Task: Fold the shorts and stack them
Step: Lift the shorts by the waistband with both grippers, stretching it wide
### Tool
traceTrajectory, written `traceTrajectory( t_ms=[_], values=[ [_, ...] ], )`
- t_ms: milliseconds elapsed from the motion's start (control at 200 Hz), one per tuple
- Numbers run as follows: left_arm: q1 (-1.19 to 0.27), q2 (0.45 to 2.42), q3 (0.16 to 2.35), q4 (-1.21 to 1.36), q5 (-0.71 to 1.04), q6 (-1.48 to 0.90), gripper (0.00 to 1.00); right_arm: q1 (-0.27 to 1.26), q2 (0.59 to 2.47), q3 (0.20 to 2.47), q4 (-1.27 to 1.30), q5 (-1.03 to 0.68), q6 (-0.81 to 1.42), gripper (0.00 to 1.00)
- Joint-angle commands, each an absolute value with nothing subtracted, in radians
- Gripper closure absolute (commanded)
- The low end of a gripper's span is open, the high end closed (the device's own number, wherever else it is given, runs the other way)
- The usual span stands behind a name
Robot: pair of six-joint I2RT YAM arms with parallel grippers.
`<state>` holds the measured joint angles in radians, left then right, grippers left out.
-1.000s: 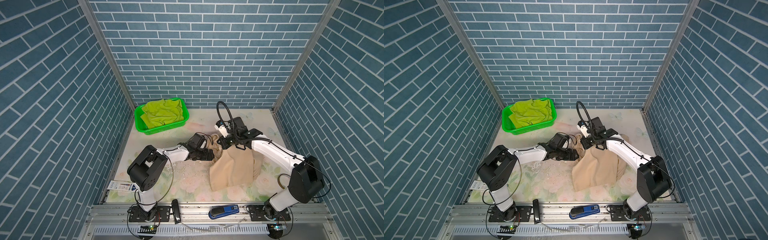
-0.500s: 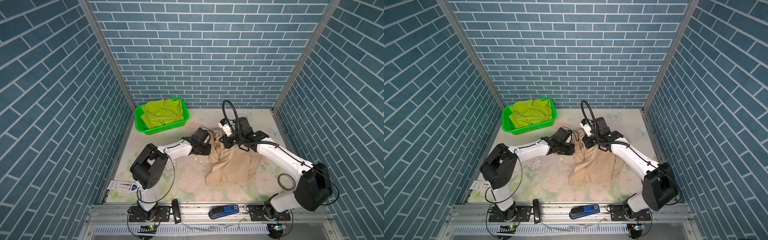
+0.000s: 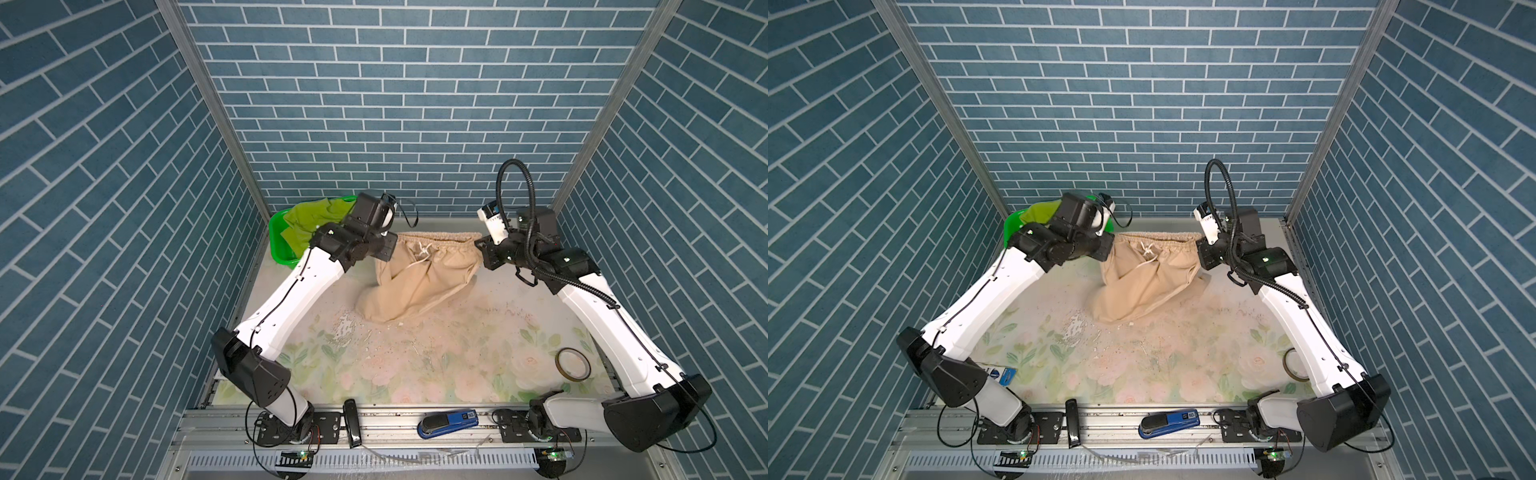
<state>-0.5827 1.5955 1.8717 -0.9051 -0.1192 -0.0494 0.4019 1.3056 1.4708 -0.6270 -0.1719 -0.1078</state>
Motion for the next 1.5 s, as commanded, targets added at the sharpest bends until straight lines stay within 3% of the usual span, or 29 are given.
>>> traceTrajectory(
  t_ms=[0,200,425,525,840,1155,1315,1495],
  values=[
    [-0.568,1.606,2.077,-1.135,-0.208,0.094,1.00,0.378,1.319,1.597,-0.716,-0.152,-0.201,1.00],
    [-0.569,1.586,2.227,-1.251,-0.174,0.163,1.00,0.376,1.270,1.721,-0.730,-0.183,-0.217,1.00],
    [-0.571,1.454,2.164,-1.242,-0.192,0.155,1.00,0.371,1.248,1.749,-0.779,-0.099,-0.247,1.00],
    [-0.572,1.445,2.215,-1.286,-0.166,0.156,1.00,0.370,1.263,1.827,-0.833,-0.144,-0.227,1.00],
    [-0.571,1.387,2.389,-1.393,0.211,0.165,1.00,0.370,1.174,1.950,-0.896,-0.340,-0.169,1.00],
    [-0.569,1.429,2.417,-1.459,-0.035,0.153,1.00,0.370,1.180,2.024,-0.993,-0.143,-0.207,1.00],
    [-0.548,1.557,2.430,-1.467,-0.091,0.147,1.00,0.351,1.295,1.971,-0.974,-0.067,-0.234,1.00],
    [-0.464,1.717,2.360,-1.290,-0.074,0.140,1.00,0.248,1.452,1.891,-0.806,-0.083,-0.213,1.00]
  ],
)
